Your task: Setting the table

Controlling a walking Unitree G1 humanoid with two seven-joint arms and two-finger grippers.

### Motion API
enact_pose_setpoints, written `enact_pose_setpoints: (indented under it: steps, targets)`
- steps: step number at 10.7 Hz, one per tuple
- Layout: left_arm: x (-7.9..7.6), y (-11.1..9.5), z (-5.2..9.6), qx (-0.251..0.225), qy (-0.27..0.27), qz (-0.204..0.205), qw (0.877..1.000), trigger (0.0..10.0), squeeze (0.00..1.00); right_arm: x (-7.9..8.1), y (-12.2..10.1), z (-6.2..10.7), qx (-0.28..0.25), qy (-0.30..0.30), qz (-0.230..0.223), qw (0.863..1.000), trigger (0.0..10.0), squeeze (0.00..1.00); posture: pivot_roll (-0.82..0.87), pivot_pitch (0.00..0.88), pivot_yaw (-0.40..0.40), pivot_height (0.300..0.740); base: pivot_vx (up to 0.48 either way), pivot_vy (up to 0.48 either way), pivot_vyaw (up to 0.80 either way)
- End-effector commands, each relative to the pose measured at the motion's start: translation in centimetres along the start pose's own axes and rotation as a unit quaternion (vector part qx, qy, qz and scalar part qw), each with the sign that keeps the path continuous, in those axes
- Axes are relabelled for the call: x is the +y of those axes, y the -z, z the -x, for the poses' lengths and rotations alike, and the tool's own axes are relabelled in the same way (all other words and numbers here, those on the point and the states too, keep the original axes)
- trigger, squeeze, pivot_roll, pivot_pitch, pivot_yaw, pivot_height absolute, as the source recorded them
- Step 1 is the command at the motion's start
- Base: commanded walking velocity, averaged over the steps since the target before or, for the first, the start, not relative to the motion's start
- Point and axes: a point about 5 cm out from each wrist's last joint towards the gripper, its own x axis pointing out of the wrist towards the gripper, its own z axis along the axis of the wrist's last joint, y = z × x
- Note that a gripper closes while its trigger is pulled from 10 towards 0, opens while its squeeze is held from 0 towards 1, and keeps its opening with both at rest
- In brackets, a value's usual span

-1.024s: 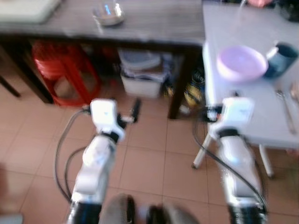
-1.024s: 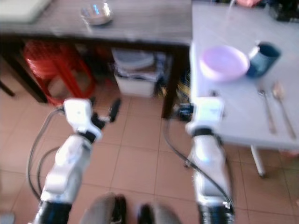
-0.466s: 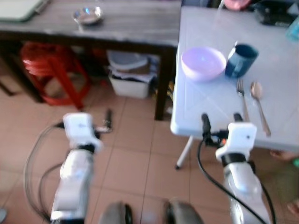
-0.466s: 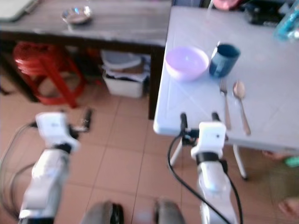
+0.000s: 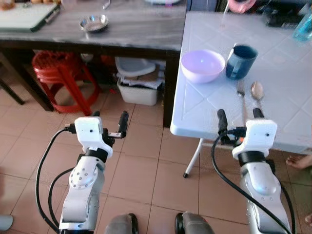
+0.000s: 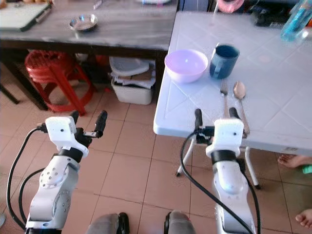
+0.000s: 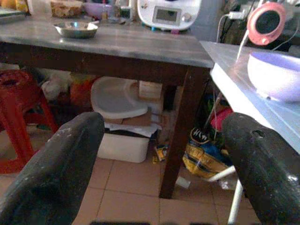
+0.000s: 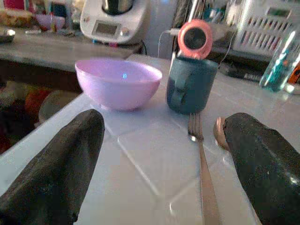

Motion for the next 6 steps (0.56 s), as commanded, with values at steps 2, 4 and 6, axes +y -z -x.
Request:
enact_pose_setpoints:
  steps: [2, 4, 6]
  targets:
    - [0.1, -0.5, 0.0, -0.007, 0.008, 0.003, 1.000, 10.0, 0.00, 0.0, -1.2, -1.1, -0.020, -0.006, -0.001, 1.000, 10.0, 0.00, -0.04, 0.105, 0.041, 0.740, 0.412, 0.000, 0.00]
    - [-0.1, -0.5, -0.1, -0.010, 0.015, 0.007, 1.000, 10.0, 0.00, 0.2, -1.7, -1.7, -0.033, -0.015, 0.007, 0.999, 10.0, 0.00, -0.04, 0.103, 0.040, 0.740, 0.424, 0.000, 0.00]
    - [-0.3, -0.6, -0.1, -0.011, 0.018, 0.011, 1.000, 10.0, 0.00, 0.2, -1.9, -2.1, -0.037, -0.016, 0.007, 0.999, 10.0, 0.00, -0.04, 0.103, 0.038, 0.740, 0.435, 0.000, 0.00]
